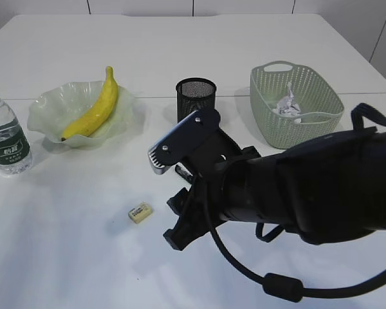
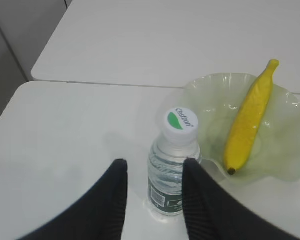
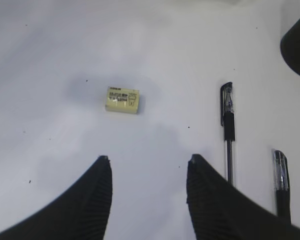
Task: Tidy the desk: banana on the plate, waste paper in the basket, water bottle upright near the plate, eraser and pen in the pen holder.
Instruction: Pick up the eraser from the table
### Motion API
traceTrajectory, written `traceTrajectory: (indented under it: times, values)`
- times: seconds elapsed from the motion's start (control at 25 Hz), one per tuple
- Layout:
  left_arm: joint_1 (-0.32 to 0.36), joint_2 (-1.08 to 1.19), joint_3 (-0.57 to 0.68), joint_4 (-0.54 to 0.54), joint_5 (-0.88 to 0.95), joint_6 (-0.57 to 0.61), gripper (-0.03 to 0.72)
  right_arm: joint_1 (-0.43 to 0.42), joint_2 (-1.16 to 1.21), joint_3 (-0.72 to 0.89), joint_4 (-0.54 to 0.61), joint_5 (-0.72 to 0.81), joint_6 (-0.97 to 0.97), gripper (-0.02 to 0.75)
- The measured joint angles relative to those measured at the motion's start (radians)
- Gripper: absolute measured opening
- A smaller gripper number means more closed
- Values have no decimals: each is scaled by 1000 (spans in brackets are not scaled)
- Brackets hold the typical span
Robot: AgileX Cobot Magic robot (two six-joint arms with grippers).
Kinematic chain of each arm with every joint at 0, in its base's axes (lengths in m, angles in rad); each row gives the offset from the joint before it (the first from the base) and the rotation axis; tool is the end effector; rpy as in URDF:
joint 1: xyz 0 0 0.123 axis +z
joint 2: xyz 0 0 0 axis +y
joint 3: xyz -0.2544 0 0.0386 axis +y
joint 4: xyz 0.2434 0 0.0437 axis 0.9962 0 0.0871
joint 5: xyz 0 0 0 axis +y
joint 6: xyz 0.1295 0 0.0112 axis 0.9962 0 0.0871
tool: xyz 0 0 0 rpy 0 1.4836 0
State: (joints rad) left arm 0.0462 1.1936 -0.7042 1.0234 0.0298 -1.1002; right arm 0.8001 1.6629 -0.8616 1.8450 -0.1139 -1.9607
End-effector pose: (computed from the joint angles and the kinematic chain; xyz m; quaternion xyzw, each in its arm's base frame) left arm 0.2958 0.0171 0.2451 -0.0585 0.8363 0.0023 0.5452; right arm 0.2592 0.2467 0.1408 -0.3839 0.8304 0.0875 0.3942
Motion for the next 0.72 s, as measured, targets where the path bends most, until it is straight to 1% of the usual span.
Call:
traceTrajectory:
  times: [0.36,0.72]
  values:
    - [0,0,0,-8,34,0,254,0,55,-104,0,0,-18,372]
    - [0,0,0,-19,38,0,254,0,61,-112,0,0,220,372]
